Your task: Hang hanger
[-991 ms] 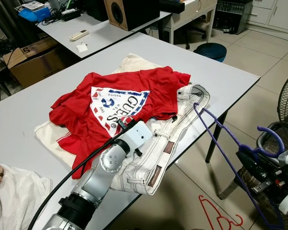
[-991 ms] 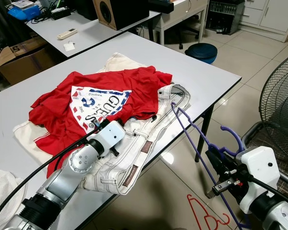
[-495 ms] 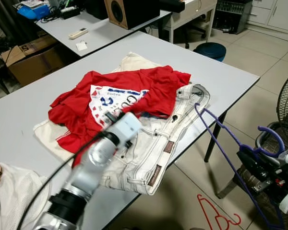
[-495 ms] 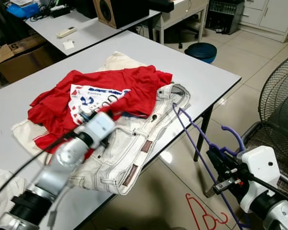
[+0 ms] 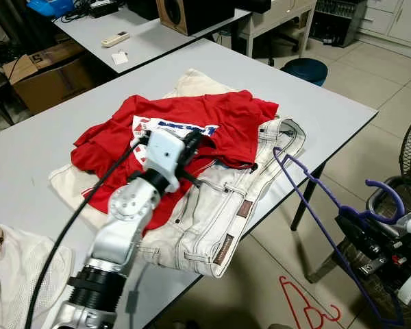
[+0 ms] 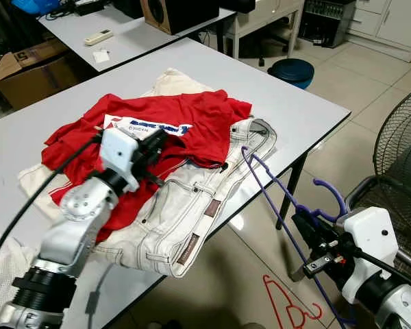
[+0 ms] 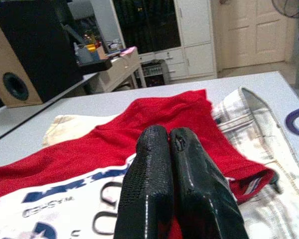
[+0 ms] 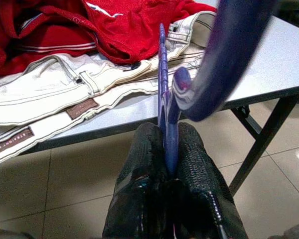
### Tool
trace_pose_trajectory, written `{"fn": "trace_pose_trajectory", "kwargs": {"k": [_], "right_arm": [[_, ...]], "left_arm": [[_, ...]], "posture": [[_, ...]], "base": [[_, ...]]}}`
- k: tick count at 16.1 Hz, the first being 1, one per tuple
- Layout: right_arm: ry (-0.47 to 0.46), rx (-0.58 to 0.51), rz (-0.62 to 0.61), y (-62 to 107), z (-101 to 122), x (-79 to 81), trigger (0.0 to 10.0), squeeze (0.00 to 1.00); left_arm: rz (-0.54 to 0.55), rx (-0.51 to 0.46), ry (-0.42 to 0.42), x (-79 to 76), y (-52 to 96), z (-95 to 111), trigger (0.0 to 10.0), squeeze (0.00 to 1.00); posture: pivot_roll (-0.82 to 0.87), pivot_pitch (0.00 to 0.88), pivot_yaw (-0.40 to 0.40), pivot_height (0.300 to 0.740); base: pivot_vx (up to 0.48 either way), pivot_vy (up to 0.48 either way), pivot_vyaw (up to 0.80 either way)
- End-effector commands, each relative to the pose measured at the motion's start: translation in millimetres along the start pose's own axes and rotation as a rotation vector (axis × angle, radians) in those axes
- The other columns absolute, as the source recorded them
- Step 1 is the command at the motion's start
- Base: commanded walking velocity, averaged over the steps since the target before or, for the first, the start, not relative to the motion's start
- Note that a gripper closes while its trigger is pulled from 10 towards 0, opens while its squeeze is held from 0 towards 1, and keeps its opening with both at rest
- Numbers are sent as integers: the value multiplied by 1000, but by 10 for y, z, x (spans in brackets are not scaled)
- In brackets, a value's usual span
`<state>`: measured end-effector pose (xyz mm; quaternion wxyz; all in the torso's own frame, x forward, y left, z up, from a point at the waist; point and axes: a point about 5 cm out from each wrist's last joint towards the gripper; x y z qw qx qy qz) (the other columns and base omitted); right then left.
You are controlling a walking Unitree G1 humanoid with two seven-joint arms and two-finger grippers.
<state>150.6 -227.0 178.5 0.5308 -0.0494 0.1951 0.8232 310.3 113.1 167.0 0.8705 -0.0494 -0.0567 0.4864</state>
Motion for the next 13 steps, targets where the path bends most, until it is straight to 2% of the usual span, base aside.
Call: {"fn": "trace_pose_trajectory", "kwargs": {"k": [1,3,4,5,6,7,8,9,11,13], "right_arm": [[-2,-15,10,-13,7,22,10000,0],[-7,-18,14,-35,0,45,10000,0],[-8,-19,14,-38,1,48,10000,0],[-8,-20,14,-42,1,52,10000,0],[-5,-19,15,-43,2,55,10000,0],[-5,-19,16,-42,5,56,10000,0],[-5,-19,17,-36,4,59,10000,0],[-5,-18,17,-31,1,62,10000,0],[-7,-16,18,-28,-4,66,10000,0],[-8,-14,19,-21,-5,67,10000,0]], "left_arm": [[52,47,-67,135,30,-45,0,0],[74,126,-175,231,54,-134,0,0],[78,138,-203,241,56,-146,0,0],[99,177,-284,275,57,-187,0,0],[118,189,-323,301,53,-209,0,0],[132,178,-294,308,38,-199,0,0],[132,156,-200,273,20,-190,10000,0],[129,153,-155,256,24,-197,10000,0],[92,168,-87,216,44,-232,10000,1000],[100,174,2,218,72,-232,10000,1000]], "posture": [[-218,93,114,740],[-216,89,119,740],[-217,88,119,740],[-218,89,119,740],[-220,89,119,740],[-221,89,119,740],[-221,90,119,740],[-222,91,120,740],[-223,92,120,740],[-220,95,116,740]], "base": [[0,0,0],[0,0,0],[0,0,0],[0,0,0],[0,0,0],[0,0,0],[0,0,0],[0,0,0],[0,0,0],[0,0,0]]}}
Point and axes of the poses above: a point about 5 cm out from each wrist's last joint towards the gripper, its own y axis pointing back from the gripper into the wrist, its own z axis along the axis of the wrist's last joint, x = y × z, and after that the axes turned 11 degrees about y, right-handed
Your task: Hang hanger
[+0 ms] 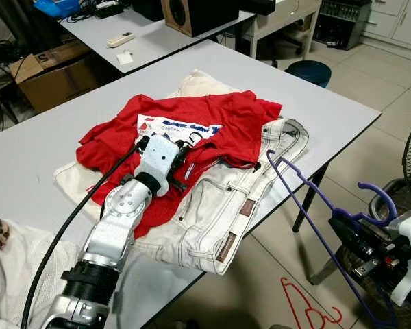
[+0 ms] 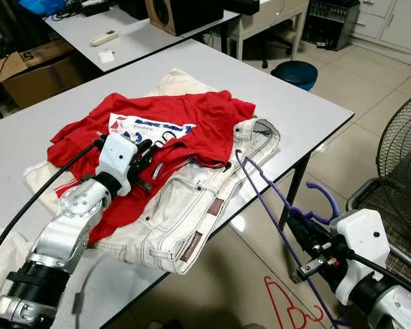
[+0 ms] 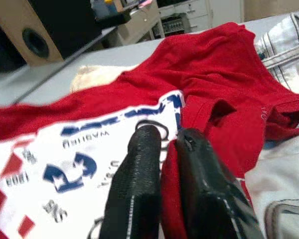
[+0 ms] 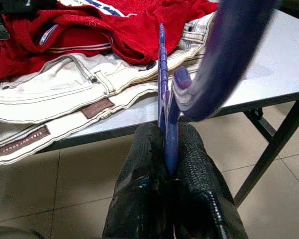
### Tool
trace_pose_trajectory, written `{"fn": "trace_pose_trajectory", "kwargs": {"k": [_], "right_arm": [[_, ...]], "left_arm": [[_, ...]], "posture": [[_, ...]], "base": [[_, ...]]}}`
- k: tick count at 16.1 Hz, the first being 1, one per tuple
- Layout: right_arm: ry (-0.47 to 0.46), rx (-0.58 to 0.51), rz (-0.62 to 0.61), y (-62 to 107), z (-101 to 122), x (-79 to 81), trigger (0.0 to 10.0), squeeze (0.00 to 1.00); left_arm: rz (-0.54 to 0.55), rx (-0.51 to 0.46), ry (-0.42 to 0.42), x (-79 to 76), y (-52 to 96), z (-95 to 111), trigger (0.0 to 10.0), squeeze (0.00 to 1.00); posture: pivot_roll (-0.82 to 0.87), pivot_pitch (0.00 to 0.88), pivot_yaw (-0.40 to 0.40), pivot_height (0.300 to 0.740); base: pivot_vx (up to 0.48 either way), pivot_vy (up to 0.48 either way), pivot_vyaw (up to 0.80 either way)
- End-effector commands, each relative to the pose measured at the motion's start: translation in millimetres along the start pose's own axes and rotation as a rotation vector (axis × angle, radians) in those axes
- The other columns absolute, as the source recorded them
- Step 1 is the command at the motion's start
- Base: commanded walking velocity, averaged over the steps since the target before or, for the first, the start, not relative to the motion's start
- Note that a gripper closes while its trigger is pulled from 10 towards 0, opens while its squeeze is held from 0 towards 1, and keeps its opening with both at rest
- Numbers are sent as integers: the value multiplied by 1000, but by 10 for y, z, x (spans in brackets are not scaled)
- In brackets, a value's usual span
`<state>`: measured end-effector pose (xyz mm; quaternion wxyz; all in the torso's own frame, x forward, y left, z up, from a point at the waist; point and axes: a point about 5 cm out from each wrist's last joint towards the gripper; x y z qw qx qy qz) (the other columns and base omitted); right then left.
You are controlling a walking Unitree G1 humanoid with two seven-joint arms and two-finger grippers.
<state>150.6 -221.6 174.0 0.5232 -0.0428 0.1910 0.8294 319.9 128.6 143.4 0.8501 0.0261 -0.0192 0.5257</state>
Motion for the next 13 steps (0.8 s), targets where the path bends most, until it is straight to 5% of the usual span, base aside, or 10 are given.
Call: {"fn": "trace_pose_trajectory", "kwargs": {"k": [1,6,7,8,9,10,11,12,13], "right_arm": [[4,-10,1,9,14,9,10000,0],[0,-7,14,-2,10,23,10000,0],[0,-7,15,-3,11,24,10000,0],[1,-6,17,-2,11,25,10000,0],[1,-5,17,0,11,26,10000,0],[2,-5,16,3,12,23,10000,0],[2,-4,15,5,12,22,10000,0],[3,-3,14,7,12,19,10000,0],[3,-3,13,7,10,20,10000,0]], "left_arm": [[19,10,38,78,48,9,10000,1000],[-85,147,109,-2,172,-119,10000,1000],[-86,163,111,-11,179,-138,10000,847],[-85,184,97,-14,188,-169,10000,231],[-90,199,83,-14,198,-189,10000,0],[-83,222,80,-5,212,-203,10000,0],[-83,227,82,-2,217,-203,8706,0],[-86,237,83,2,219,-199,0,0],[-96,247,78,0,219,-200,0,0]], "posture": [[-218,97,115,740],[-212,103,106,740],[-212,104,107,740],[-213,105,106,740],[-214,104,107,740],[-215,106,108,740],[-215,106,108,740],[-215,106,109,740],[-215,105,109,740]], "base": [[0,0,0],[0,0,0],[0,0,0],[0,0,0],[0,0,0],[0,0,0],[0,0,0],[0,0,0],[0,0,0]]}}
Point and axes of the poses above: a point about 5 cm out from each wrist's last joint towards the gripper, its own y axis pointing back from the gripper into the wrist, its own z axis along the axis of the wrist's last joint, x = y × z, and after that the axes turned 11 degrees about y, right-handed
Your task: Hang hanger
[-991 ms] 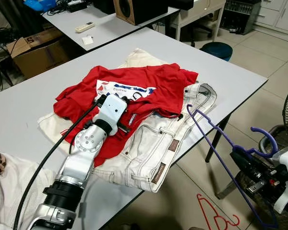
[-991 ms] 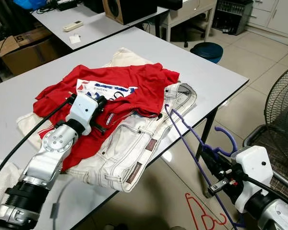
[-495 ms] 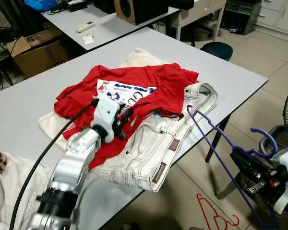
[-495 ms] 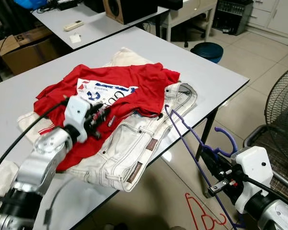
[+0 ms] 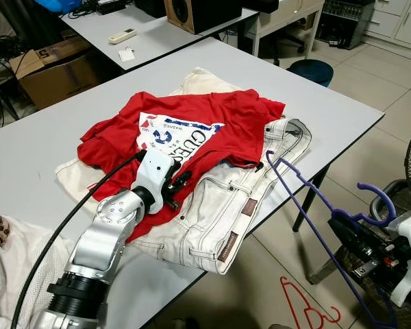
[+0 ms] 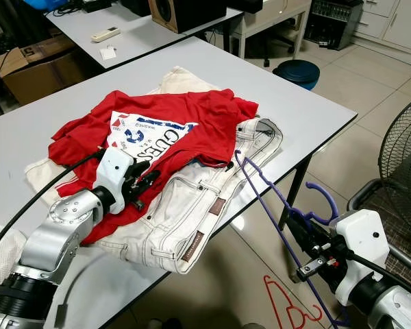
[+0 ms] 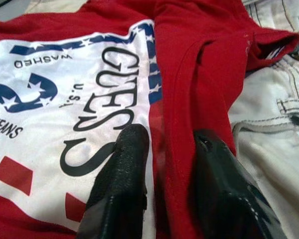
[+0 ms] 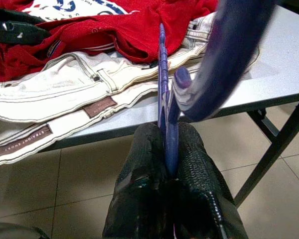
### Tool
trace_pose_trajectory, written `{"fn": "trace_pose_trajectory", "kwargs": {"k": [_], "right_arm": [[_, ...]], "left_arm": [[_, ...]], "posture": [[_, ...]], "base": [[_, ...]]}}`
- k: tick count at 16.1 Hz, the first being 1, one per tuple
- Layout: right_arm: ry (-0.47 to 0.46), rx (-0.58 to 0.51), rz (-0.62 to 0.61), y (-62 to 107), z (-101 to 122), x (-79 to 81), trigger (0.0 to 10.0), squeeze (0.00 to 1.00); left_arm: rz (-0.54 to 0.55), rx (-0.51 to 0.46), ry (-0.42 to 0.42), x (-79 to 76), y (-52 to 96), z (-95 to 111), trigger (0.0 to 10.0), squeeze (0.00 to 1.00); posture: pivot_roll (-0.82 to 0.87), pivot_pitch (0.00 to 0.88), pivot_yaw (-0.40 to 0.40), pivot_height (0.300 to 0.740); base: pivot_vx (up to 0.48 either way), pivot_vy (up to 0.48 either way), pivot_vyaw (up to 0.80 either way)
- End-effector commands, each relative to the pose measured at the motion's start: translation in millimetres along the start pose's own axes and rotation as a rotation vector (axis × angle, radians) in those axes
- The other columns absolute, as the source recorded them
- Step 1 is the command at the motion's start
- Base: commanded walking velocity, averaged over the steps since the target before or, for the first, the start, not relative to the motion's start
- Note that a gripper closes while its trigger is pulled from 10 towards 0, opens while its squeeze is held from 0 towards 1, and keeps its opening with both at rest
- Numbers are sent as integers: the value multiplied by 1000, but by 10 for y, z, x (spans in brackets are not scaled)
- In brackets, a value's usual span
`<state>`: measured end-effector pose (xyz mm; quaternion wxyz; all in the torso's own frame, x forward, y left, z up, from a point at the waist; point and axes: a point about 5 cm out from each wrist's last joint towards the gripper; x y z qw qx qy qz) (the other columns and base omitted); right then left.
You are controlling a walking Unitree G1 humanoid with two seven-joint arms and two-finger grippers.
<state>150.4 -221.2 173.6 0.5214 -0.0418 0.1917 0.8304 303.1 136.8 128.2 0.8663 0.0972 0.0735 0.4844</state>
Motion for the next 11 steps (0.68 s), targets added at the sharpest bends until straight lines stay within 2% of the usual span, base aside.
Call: {"fn": "trace_pose_trajectory", "kwargs": {"k": [1,5,8,11], "right_arm": [[3,-5,9,7,13,16,10000,0],[3,-9,7,-4,14,13,10000,0],[7,-22,5,-25,27,13,10000,0],[40,-109,94,-75,196,74,10000,0]], "left_arm": [[9,36,-9,15,23,-53,0,0],[45,4,-11,48,-11,9,0,0],[49,-76,-29,64,-41,145,0,0],[21,-208,-75,98,-105,505,0,0]], "posture": [[-215,105,109,740],[-212,98,112,740],[-202,83,117,740],[-169,48,142,740]], "base": [[0,0,0],[0,0,0],[0,0,0],[0,0,0]]}}
Point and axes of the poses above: a point about 5 cm out from each wrist's last joint towards the gripper, its own y axis pointing back from the gripper into the wrist, its own z axis along the axis of the wrist's last joint, x = y × z, and after that the axes turned 11 degrees about y, right-handed
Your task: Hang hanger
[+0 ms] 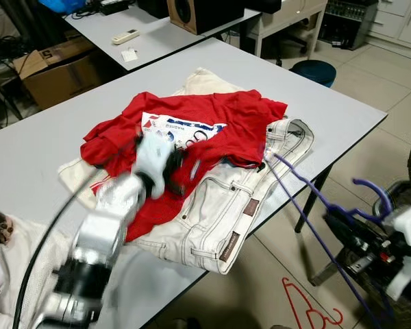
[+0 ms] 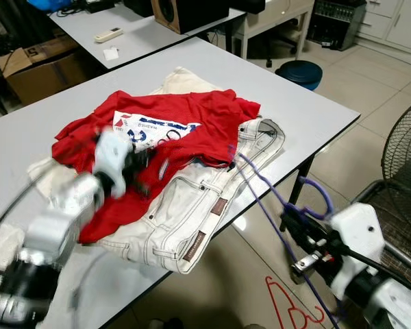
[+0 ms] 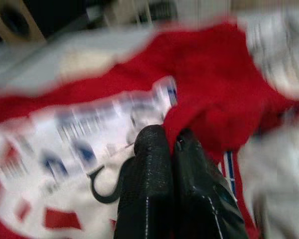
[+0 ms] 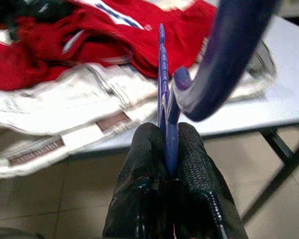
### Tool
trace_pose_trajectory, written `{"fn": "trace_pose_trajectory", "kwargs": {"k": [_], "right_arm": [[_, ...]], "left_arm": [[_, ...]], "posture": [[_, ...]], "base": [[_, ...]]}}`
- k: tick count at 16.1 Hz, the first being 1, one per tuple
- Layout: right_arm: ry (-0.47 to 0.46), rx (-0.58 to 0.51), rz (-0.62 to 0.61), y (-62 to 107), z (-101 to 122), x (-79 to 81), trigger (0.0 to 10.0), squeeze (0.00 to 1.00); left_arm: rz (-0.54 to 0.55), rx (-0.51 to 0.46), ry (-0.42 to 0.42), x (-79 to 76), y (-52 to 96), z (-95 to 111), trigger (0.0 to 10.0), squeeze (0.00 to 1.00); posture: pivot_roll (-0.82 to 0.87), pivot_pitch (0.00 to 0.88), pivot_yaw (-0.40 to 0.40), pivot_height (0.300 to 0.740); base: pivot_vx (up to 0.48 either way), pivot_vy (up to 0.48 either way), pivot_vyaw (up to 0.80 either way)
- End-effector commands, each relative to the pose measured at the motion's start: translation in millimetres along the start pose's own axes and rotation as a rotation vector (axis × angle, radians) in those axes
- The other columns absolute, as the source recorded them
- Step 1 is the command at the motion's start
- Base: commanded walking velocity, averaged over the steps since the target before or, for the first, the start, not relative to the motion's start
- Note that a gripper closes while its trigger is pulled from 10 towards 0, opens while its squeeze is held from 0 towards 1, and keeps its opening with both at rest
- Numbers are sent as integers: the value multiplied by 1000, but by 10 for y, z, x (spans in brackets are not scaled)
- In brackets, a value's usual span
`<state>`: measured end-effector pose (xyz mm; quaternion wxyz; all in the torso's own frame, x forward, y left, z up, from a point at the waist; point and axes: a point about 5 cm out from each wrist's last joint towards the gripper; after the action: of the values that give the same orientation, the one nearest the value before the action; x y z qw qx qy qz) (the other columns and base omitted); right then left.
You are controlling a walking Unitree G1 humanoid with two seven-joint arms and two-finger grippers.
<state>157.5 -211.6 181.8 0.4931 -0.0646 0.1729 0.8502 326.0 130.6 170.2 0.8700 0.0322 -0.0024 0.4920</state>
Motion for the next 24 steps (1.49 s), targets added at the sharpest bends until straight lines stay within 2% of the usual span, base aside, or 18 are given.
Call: {"fn": "trace_pose_trajectory", "kwargs": {"k": [1,5,7,8,9,10,11,12,13,14,15,16,17,19,21,24], "right_arm": [[4,-72,49,-31,118,54,10000,0],[-46,-149,78,-152,189,132,10000,0],[-94,-177,106,-262,170,205,10000,0],[-95,-186,143,-293,182,247,10000,0],[-89,-188,148,-305,192,249,10000,0],[-73,-196,149,-334,220,242,10000,0],[-51,-201,149,-358,250,234,10000,0],[-41,-201,149,-374,263,226,10000,0],[-39,-197,143,-388,262,211,10000,0],[-37,-191,138,-399,255,195,10000,0],[-44,-177,137,-424,228,175,10000,0],[-38,-160,143,-447,196,159,10000,0],[-36,-155,148,-457,185,158,10000,0],[-35,-144,167,-468,168,176,10000,0],[-51,-130,156,-516,118,149,10000,0],[-105,-162,102,-640,106,45,10000,0]], "left_arm": [[-4,-36,-51,64,-28,110,0,0],[-8,-112,-172,136,-137,396,0,0],[-48,-131,-322,109,-161,512,0,0],[-73,-136,-383,81,-155,534,0,0],[-83,-140,-396,74,-159,539,0,0],[-142,-108,-416,33,-154,492,0,0],[-179,-76,-434,15,-151,436,1020,0],[-177,-82,-437,15,-156,433,1059,0],[-172,-102,-424,7,-167,468,2314,0],[-172,-120,-412,-5,-177,501,2471,0],[-186,-136,-387,-28,-187,543,2157,0],[-171,-158,-326,-27,-206,587,1333,0],[-158,-165,-305,-16,-217,603,0,0],[-142,-182,-263,4,-234,645,0,0],[-173,-200,-216,-19,-222,682,0,0],[-230,-199,-210,-66,-192,677,0,0]], "posture": [[-163,38,147,740],[-142,6,158,740],[-107,0,151,740],[-98,0,149,740],[-93,0,149,740],[-85,0,145,740],[-85,0,147,740],[-87,0,146,740],[-88,0,146,740],[-85,0,145,740],[-85,0,147,740],[-80,0,142,740],[-79,0,140,740],[-77,0,138,740],[-77,0,138,740],[-74,0,139,740]], "base": [[0,0,0],[0,0,0],[0,0,0],[0,0,0],[0,0,0],[0,0,0],[0,0,0],[0,0,0],[0,0,0],[0,0,0],[0,0,0],[0,0,0],[0,0,0],[0,0,0],[0,0,0],[0,0,0]]}}
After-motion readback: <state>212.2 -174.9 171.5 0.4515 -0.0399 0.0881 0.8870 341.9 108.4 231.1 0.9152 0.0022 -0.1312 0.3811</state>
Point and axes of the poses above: a point about 5 cm out from each wrist's last joint towards the gripper, its own y axis pointing back from the gripper into the wrist, its own z axis along the axis of the wrist's last joint, x = y × z, and after that the axes turned 11 degrees about y, right-handed
